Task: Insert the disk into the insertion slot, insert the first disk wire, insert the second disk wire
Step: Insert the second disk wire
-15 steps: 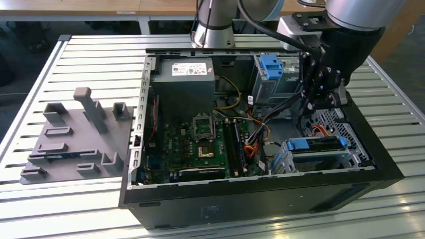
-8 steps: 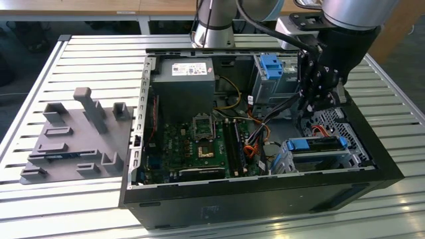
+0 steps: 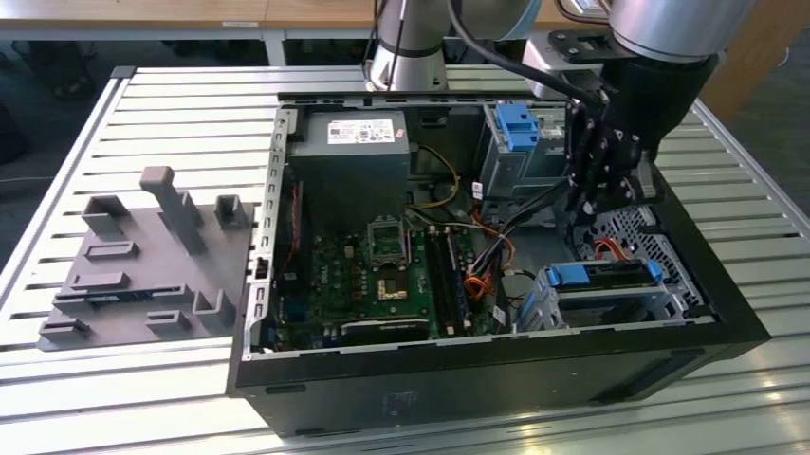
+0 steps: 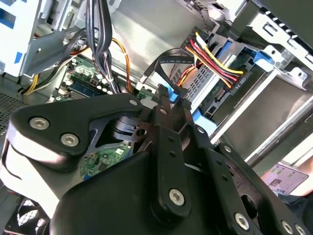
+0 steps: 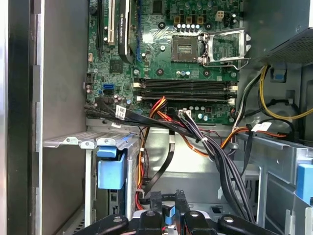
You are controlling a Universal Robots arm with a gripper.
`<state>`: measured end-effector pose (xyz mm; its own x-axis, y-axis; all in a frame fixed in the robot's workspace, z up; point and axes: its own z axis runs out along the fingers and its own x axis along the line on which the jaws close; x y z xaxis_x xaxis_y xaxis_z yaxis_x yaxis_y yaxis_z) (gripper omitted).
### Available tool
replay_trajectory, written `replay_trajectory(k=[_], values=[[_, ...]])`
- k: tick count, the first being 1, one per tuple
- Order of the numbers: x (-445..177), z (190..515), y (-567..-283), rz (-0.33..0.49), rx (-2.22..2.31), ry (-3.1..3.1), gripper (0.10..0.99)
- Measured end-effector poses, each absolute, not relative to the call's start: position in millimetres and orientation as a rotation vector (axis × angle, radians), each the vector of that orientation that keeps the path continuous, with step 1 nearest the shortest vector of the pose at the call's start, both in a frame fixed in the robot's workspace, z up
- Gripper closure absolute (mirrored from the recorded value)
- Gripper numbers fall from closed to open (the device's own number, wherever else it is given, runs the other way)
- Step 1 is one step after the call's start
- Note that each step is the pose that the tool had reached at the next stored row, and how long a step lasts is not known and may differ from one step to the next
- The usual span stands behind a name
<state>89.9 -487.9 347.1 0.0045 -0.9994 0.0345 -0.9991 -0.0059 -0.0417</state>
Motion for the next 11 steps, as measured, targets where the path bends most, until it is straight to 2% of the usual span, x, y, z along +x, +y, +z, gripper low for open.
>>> replay_trajectory(k=[9,10,11], values=[[90.6,343.5,-484.8,-0.178,-2.251,2.26,0.835],[90.7,343.0,-484.4,-0.189,-2.253,2.265,0.847],[90.9,342.7,-484.1,-0.198,-2.256,2.27,0.914]])
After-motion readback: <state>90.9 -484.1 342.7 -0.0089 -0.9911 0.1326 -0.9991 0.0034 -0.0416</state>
